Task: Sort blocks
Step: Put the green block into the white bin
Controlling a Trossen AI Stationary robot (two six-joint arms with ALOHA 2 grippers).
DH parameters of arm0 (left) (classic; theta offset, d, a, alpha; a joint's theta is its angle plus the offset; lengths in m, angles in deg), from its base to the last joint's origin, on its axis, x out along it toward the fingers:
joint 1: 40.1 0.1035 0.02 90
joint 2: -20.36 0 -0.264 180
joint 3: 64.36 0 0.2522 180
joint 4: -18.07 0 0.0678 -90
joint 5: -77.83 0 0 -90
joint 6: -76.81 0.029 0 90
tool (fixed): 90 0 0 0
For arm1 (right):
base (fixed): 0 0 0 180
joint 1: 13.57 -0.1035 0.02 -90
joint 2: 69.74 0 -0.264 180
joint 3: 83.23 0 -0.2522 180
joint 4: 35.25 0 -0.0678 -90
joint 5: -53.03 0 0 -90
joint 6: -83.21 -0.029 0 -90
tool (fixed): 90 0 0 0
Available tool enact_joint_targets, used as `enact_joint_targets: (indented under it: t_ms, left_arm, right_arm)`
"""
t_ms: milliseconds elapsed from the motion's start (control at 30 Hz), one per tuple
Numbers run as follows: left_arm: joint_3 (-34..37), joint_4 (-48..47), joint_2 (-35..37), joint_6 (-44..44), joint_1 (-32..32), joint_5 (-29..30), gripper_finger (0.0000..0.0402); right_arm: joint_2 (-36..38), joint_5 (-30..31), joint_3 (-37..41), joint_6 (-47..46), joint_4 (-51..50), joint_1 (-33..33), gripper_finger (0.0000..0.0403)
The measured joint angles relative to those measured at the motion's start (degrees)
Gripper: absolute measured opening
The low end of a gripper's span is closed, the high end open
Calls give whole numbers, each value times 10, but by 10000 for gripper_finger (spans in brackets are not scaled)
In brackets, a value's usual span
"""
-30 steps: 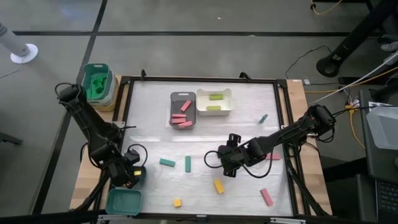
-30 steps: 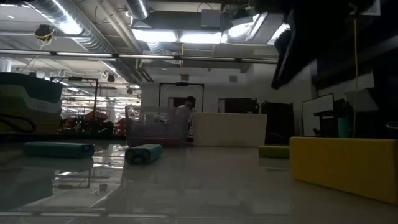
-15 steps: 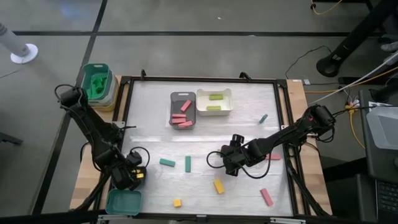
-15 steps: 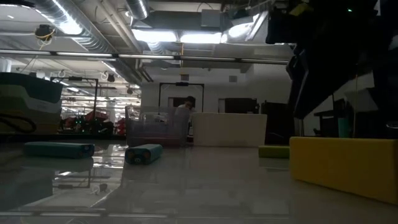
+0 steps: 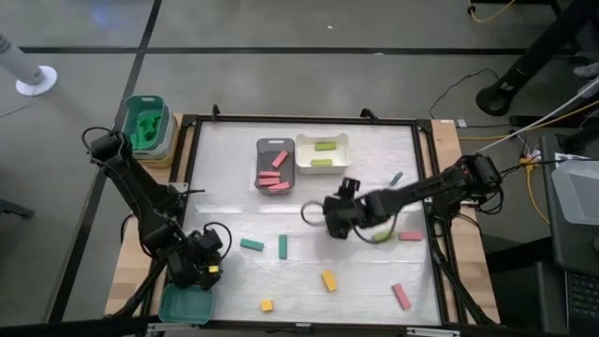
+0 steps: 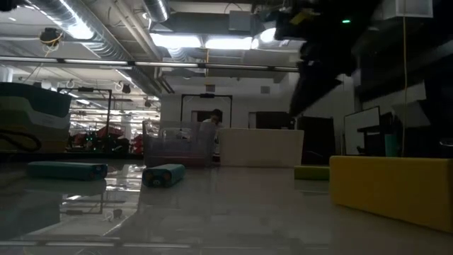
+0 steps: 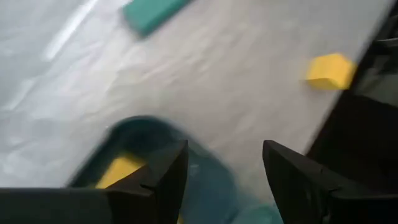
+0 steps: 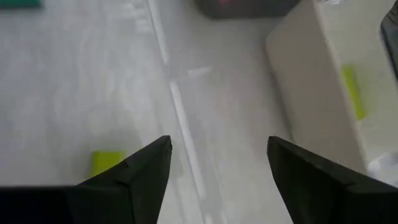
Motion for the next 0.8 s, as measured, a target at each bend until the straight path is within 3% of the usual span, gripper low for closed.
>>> enact_joint_targets:
  t_ms: [133, 333, 533, 667, 800]
  left_arm:
    - [0, 52, 0, 28, 0, 40, 194]
    - [0, 107, 0, 40, 7, 177, 194]
    - [0, 137, 1, 37, 41, 260, 194]
    - [0, 149, 5, 33, 85, 276, 194]
    - [0, 154, 23, 38, 140, 277, 194]
  right_arm:
    - [0, -14, -25, 88, 0, 60, 264]
    - [0, -18, -75, 214, -2, 154, 264]
    - [0, -26, -167, 285, -80, 226, 264]
    - [0, -107, -239, 274, -199, 263, 264]
    - [1, -241, -289, 238, -293, 297, 264]
